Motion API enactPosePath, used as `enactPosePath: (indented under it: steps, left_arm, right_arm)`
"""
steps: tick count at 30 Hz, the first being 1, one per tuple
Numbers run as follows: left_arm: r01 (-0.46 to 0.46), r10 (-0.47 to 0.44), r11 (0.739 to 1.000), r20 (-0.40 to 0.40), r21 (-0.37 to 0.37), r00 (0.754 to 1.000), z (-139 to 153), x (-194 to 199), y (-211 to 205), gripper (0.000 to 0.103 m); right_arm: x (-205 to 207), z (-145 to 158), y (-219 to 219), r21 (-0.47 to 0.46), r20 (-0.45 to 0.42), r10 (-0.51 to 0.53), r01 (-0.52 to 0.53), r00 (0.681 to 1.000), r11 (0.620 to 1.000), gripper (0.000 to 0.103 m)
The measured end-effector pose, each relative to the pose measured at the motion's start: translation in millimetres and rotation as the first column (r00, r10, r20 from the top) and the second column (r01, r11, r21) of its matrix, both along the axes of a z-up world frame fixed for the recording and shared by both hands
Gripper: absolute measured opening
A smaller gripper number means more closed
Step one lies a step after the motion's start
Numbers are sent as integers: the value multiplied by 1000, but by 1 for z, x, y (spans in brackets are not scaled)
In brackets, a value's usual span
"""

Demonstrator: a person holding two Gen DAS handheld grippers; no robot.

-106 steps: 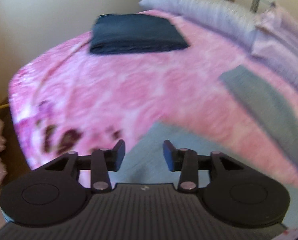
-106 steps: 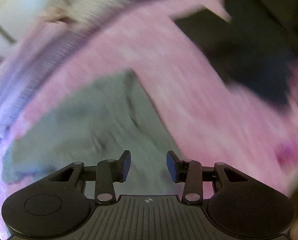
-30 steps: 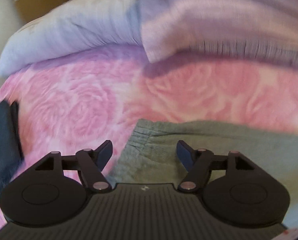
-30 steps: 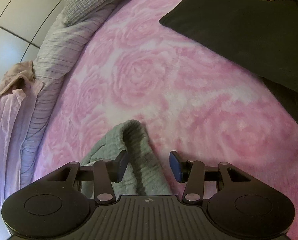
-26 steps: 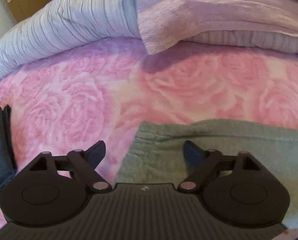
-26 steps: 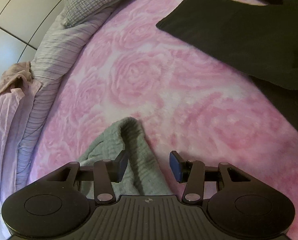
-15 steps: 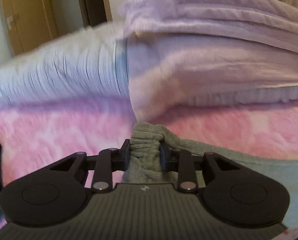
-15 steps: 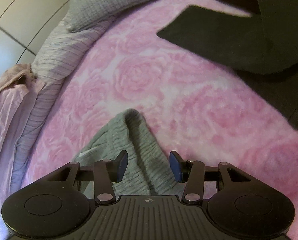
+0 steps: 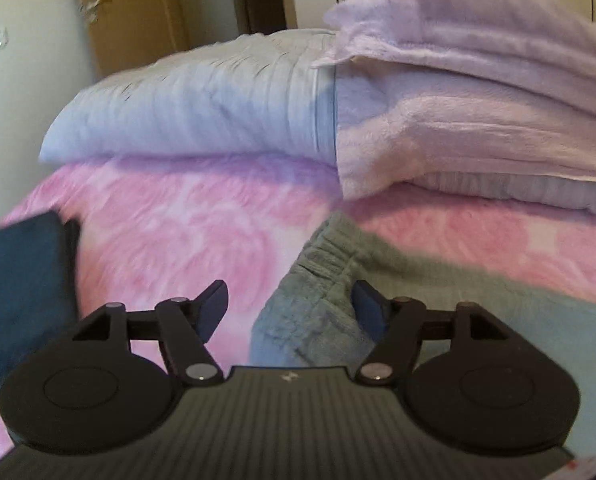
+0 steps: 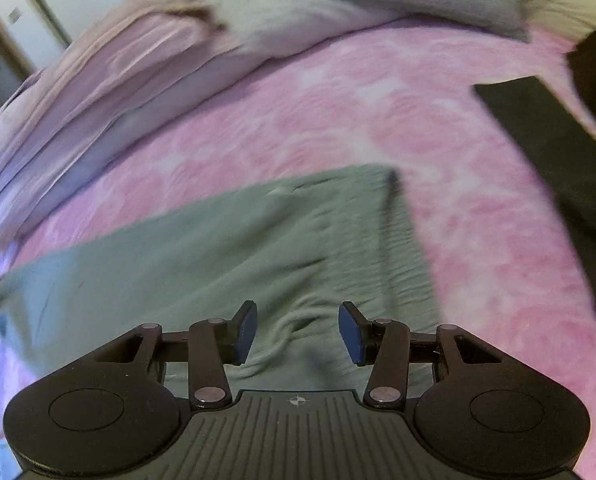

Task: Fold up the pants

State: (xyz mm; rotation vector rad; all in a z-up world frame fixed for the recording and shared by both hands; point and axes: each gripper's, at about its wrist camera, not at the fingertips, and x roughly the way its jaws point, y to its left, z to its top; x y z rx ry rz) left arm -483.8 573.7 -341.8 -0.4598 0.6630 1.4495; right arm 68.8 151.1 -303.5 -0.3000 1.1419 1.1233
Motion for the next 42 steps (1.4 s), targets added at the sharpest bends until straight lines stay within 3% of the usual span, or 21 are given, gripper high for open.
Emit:
enactPosePath:
  steps: [5,6,7,9,12,14,15,17,19,20,22,24,25,27,28,30,33,36,37,38,42]
  left_arm:
    - [-40,42,999,47,-34,998,20,-37,-64,67]
    - [-74,76,997,42,-37,996,21,-48,-73,68]
    - [-110,111,993,33,-41,993,22,-57,-78,68]
    - [-192,194,980,34,-56,980,24,-77,-92,68]
    - [-236,247,966,105,-103,963,31,-101,-128,68]
    - [-220,237,966,128,-133,963,33,-106,-159,68]
    - [-208,230,966,145,-153,962,34,-105,-177,68]
    - [-191,227,963,190,-190,955,33,-105,-211,68]
    - [-160,210,963,229,-218,950,31,-102,-250,68]
    - [-129,186,965,251,-227,950,29,-98,-271,68]
    - [-63,119,971,238,-230,964,23,-89,-307,68]
    - [-18,67,965,181,-260,981,7,-83,-343,68]
    - [-24,67,957,141,-288,988,-4,-83,-356,67]
    - [-108,127,936,34,-336,991,-22,-95,-382,61]
    - [-136,151,938,21,-319,988,-22,-102,-394,63]
    - [-166,179,939,17,-301,984,-13,-112,-411,60]
    - [-197,209,937,10,-289,978,-4,-111,-418,64]
    - [-242,265,882,2,-405,964,-13,-105,-418,67]
    - [-252,281,870,7,-424,960,-12,-102,-420,67]
    - [-246,283,864,19,-439,959,-5,-95,-425,67]
    - [-153,198,881,55,-447,979,38,-61,-457,69]
  right_arm:
    - [-26,-34,8,-27,-126,-42,39,991,999,40]
    - [-29,-44,9,-37,-153,-75,70,985,997,34]
    - [-30,-51,9,-38,-176,-94,89,980,995,5]
    - [-40,-56,10,-3,-204,-95,96,974,995,0]
    - [-73,-55,7,59,-292,118,-105,949,993,0]
    - [-96,-46,-4,77,-255,254,-242,933,967,0]
    - [-102,-41,-9,63,-212,284,-277,935,959,1]
    - [-103,-33,-21,23,-141,283,-283,949,959,24]
    - [-96,-27,-36,3,-27,234,-234,972,972,35]
    - [-91,-26,-44,-18,46,209,-209,977,978,36]
    - [-86,-35,-58,-123,239,235,-211,942,970,36]
    - [-82,-52,-79,-244,333,307,-233,891,941,36]
    - [-79,-60,-91,-273,318,335,-253,887,928,36]
    - [-72,-55,-118,-222,294,318,-259,901,940,36]
    - [-69,-50,-125,-216,277,313,-258,909,942,36]
    - [-63,-35,-136,-178,268,266,-223,926,958,36]
    - [-60,-27,-144,-98,275,225,-205,935,974,39]
    - [-64,-60,-139,-279,203,294,-233,934,932,47]
    - [-64,-59,-141,-286,199,285,-223,938,932,47]
    - [-66,-52,-142,-286,186,281,-222,942,932,47]
    - [-76,-12,-153,-250,99,325,-293,940,923,51]
